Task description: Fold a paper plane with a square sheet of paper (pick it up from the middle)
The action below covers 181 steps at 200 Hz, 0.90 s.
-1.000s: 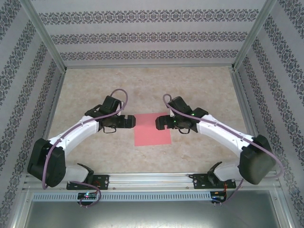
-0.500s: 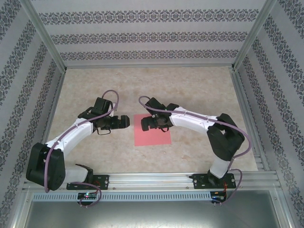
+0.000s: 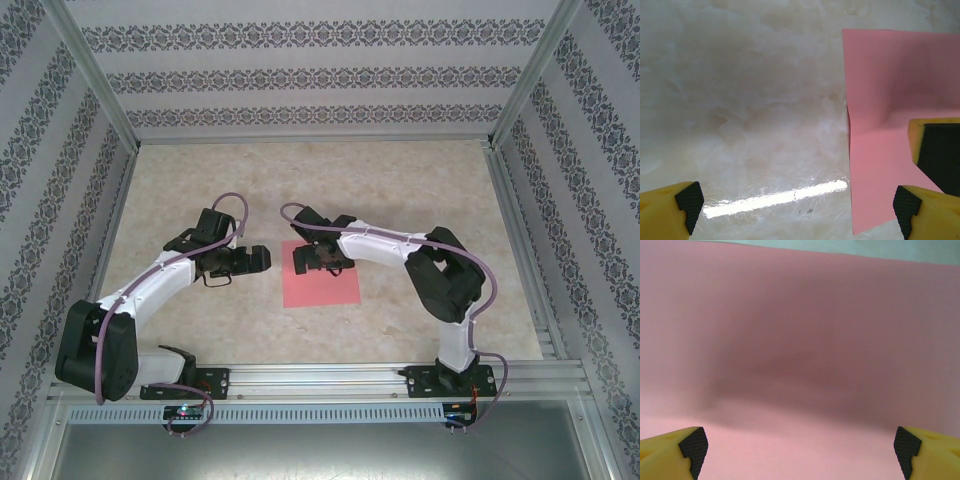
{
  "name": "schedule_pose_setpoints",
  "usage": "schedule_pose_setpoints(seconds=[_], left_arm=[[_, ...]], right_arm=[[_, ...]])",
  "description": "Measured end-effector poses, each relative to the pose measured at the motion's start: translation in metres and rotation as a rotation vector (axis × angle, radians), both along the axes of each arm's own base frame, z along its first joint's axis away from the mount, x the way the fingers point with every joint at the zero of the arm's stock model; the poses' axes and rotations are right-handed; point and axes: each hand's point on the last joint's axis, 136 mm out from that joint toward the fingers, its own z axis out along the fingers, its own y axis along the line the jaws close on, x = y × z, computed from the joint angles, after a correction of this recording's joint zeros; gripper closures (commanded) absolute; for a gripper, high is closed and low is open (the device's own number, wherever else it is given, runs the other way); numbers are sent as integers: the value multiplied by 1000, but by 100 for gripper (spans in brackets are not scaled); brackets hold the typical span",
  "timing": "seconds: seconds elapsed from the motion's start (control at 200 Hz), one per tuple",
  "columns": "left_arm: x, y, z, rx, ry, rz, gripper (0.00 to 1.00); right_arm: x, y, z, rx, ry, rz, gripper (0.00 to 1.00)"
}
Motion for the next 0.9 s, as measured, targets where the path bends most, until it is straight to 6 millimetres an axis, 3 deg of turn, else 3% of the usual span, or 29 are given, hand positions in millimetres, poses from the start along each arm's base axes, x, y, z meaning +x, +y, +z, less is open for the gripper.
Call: schedule_pose_setpoints(seconds=[0.32,0.904], left_arm=[[0,0,0,-4,1,2,0],[-1,-3,0,-19,6,-7,0]], right_arm=[[1,-7,-15,-49,15,-26,4],[6,-7,-16,-61,2,-60,13]])
